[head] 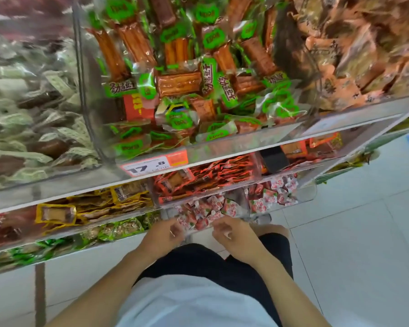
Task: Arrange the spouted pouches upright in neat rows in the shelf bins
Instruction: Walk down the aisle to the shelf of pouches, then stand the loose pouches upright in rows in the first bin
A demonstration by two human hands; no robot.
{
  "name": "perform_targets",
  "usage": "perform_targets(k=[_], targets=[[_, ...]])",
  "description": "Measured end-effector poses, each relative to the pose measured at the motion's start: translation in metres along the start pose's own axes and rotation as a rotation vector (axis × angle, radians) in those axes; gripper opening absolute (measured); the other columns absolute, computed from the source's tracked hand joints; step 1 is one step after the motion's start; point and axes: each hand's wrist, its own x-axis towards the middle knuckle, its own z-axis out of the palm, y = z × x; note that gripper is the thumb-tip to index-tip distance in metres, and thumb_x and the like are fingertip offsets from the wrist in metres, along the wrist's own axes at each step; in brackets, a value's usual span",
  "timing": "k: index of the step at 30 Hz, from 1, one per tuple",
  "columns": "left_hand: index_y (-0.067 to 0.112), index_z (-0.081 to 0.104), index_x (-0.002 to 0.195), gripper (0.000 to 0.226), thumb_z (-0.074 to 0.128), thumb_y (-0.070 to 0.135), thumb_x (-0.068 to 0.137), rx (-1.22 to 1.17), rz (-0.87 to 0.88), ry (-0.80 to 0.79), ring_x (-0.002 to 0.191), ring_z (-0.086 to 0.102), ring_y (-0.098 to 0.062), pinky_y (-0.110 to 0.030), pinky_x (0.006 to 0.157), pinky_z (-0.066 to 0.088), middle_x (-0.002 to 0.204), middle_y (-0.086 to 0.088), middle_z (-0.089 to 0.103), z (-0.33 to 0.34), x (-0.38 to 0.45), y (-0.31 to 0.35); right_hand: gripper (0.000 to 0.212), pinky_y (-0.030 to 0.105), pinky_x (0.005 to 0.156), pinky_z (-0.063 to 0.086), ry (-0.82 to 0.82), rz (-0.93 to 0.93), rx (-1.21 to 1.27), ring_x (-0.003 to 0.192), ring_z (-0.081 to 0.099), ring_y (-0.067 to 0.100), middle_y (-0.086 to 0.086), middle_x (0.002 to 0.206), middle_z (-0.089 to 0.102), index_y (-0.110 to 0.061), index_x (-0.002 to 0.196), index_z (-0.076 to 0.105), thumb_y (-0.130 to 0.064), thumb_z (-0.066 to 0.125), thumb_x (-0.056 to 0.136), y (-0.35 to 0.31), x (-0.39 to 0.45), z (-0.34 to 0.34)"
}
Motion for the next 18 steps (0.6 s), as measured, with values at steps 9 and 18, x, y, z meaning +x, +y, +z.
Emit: perform_targets(k=[9,18], targets=[[0.020,0.062,0.089,0.023,0.077,0.031,0.075,-0.227,-0.344,0.119,0.080,0.063,-0.016,-0.023,0.072,0.049,0.090,0.000,0.066,0.062,0.031,-0.012,0.025,0.019,0.072,0.051,-0.450,-0.058,-0.243,0.078,0.063,0.007,-0.006,0.089,0.065,-0.014,0.105,0.068,-0.026,0.061,0.083,0.090,0.079,-0.007],[0.027,0.058,0.105,0.021,0.068,0.024,0.088,-0.183,-0.246,0.354,0.106,0.056,-0.012,-0.017,0.088,0.039,0.107,0.009,0.055,0.129,0.105,-0.020,0.019,0.027,0.082,0.049,-0.460,-0.182,-0.467,0.096,0.063,0.019,0.003,0.103,0.067,-0.010,0.104,0.063,-0.024,0.063,0.091,0.147,0.169,0.009]])
